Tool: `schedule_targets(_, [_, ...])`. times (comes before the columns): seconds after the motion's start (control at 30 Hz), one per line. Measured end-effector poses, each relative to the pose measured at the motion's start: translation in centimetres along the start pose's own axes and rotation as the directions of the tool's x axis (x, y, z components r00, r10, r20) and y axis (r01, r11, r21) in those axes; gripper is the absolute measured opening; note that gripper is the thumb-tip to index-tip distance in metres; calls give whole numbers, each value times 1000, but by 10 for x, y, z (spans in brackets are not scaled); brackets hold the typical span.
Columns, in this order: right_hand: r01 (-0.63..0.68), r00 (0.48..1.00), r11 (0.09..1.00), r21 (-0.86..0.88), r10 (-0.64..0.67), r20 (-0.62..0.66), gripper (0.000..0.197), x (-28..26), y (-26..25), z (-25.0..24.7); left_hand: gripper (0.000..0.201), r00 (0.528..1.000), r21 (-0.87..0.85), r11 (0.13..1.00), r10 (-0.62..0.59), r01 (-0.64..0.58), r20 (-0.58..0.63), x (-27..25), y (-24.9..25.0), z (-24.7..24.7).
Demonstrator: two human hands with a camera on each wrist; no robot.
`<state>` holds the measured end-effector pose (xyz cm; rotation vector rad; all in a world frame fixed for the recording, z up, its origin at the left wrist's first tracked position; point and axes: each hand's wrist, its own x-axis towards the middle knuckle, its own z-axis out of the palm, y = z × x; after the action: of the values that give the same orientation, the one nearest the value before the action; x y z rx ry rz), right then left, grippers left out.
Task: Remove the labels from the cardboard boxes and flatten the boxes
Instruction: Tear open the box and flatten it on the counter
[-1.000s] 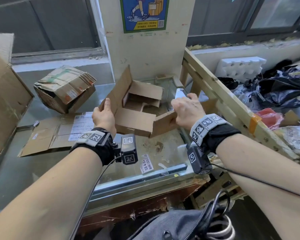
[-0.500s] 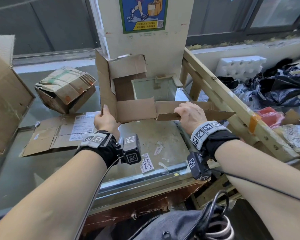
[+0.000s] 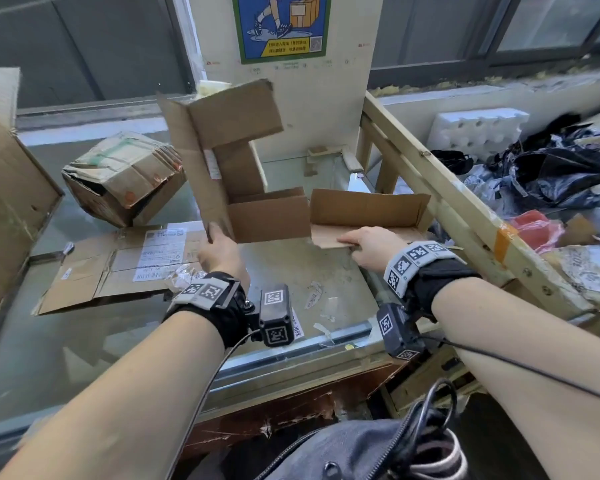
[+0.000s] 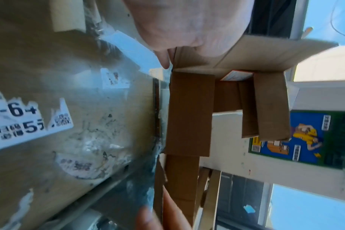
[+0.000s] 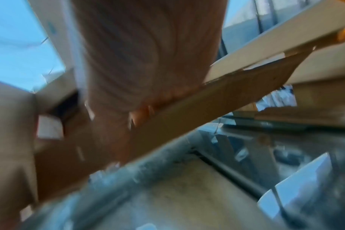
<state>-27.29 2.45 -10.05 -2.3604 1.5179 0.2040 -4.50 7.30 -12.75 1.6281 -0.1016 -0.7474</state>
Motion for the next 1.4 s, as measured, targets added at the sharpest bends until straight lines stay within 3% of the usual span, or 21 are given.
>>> schedule_targets(0.07, [-55,991,972,228,25,133,61,2,-5,0,48,992,141,984,101,-110,69,-5,-1,-1])
schedule_targets(0.13, [-87,995,907,411,61,76,77,5,-11,0,53,979,253,948,168,-194,119,-8,-1,-2])
schedule_targets(0.23, [-28,990,962,270,65,-127,85,9,-23,0,60,958,408,869,220,-279,186,-7,0,-5])
schedule_targets(0.4, [2,995,988,156,14,-103,102,16,-47,2,48,891,525,723,320,-449,321,-9,3,-11])
schedule_targets(0.53, [29,982,995,100,-9,-191,86,18,-53,10,37,860,478,719,366,-504,356,-9,5,-17])
schedule_targets(0.7, [238,931,964,120,-192,-311,46,12,-50,12,42,846,499,687,376,-528,377,-5,16,-22])
schedule_targets(0.77, [272,934,953,129,-230,-273,46,9,-51,16,41,850,510,684,361,-521,384,-1,21,-20])
schedule_targets(0.87, [293,944,947,131,-265,-194,61,4,-50,24,42,864,526,689,348,-498,363,3,25,-16])
schedule_targets(0.97, [300,954,951,73,-301,-2,65,-2,-49,36,41,875,545,686,344,-482,341,1,25,-14])
schedule_targets(1.13, [211,948,977,6,-207,242,57,2,-56,51,40,885,551,694,349,-464,307,1,19,-13])
schedule_targets(1.4, [156,931,988,-7,-145,334,55,6,-61,62,40,912,508,758,315,-409,263,8,9,-23])
